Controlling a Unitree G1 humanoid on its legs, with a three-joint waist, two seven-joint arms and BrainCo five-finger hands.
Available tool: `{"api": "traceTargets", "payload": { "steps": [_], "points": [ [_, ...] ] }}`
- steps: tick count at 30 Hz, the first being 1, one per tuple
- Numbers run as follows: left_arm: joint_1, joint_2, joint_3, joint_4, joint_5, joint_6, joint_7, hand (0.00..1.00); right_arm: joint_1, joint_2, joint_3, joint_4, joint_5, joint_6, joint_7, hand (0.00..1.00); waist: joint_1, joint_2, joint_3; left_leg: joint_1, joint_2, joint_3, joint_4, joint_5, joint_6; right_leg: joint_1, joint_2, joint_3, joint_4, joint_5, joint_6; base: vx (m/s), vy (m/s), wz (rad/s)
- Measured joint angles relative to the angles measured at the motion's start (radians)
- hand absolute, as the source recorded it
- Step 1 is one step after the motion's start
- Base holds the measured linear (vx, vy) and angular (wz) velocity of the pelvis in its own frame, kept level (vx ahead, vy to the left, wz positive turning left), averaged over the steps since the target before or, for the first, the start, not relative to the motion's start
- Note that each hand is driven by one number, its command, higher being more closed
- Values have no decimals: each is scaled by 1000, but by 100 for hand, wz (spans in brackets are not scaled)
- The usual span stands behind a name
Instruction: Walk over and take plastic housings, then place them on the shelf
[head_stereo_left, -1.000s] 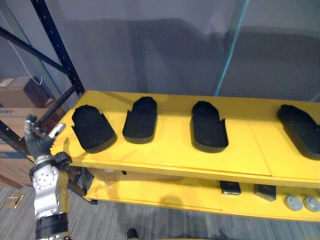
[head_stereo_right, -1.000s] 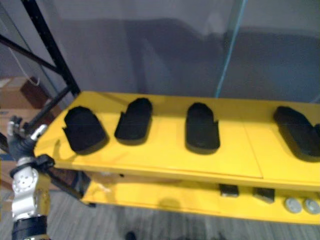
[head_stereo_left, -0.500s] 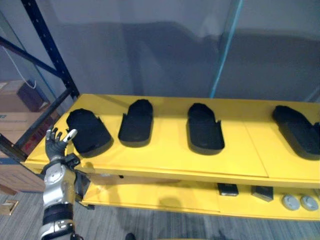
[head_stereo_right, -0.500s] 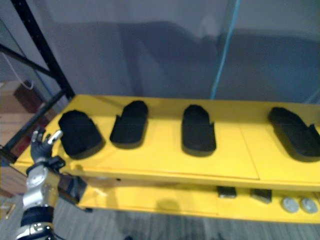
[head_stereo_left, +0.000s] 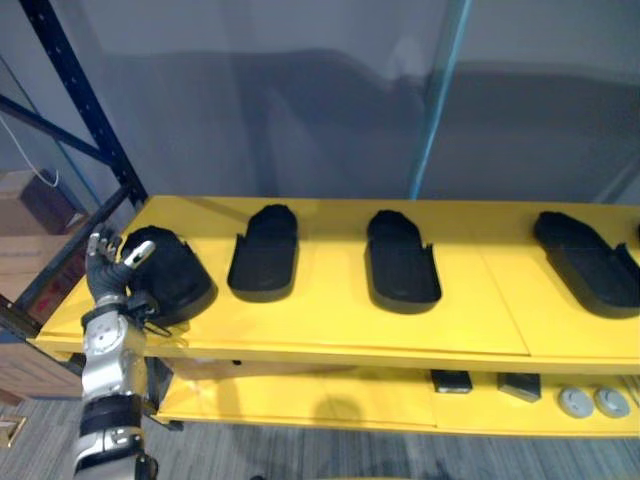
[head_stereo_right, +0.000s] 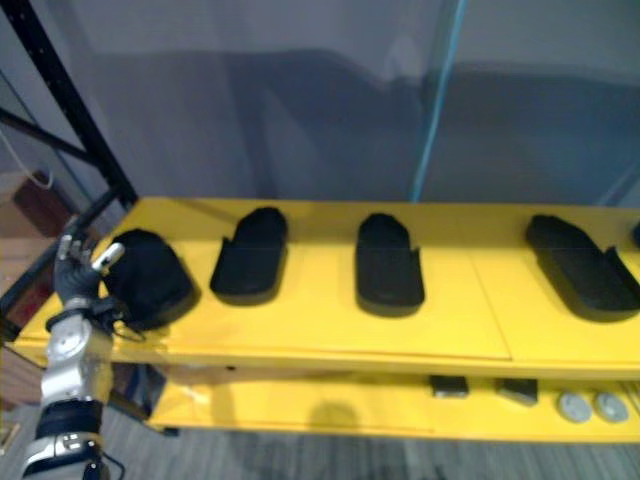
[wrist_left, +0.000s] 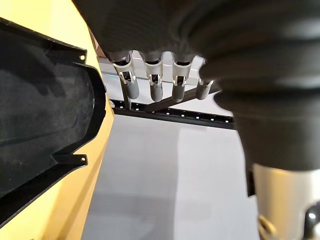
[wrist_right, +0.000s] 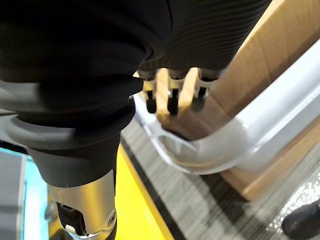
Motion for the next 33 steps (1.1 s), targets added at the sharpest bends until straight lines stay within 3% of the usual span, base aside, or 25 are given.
{"api": "traceTargets", "payload": {
  "steps": [12,17,21,28,33],
  "points": [
    [1,-1,-60,93,1,168,-118,0,-8,1,-3,12,-13,0,1,0,-3,-13,5,-1,-1,1,0,-5,-5,0,0,1,2,1,1,16,-5,0],
    [1,19,-60,97,0,199,-140,0,-9,0,-11,15,-18,0,1,0,-3,-13,5,0,-1,2,0,-6,-8,0,0,1,2,0,0,7,-2,0],
    [-2,25,-60,97,-1,219,-119,0,-10,0,-11,14,-18,0,1,0,-3,-12,6,1,-1,2,0,-7,-8,1,0,1,2,0,0,0,0,0],
    [-1,25,-48,87,11,220,-12,0,-9,0,-12,5,-18,1,1,0,-1,-6,9,1,-1,0,0,-7,-7,1,-1,-1,3,-3,-5,0,0,0],
    [0,25,-21,35,19,241,13,0,-8,0,-12,1,-18,1,1,0,0,-4,11,0,-1,-1,0,-7,-7,1,-1,-3,3,-2,-4,0,0,0]
  ]
}}
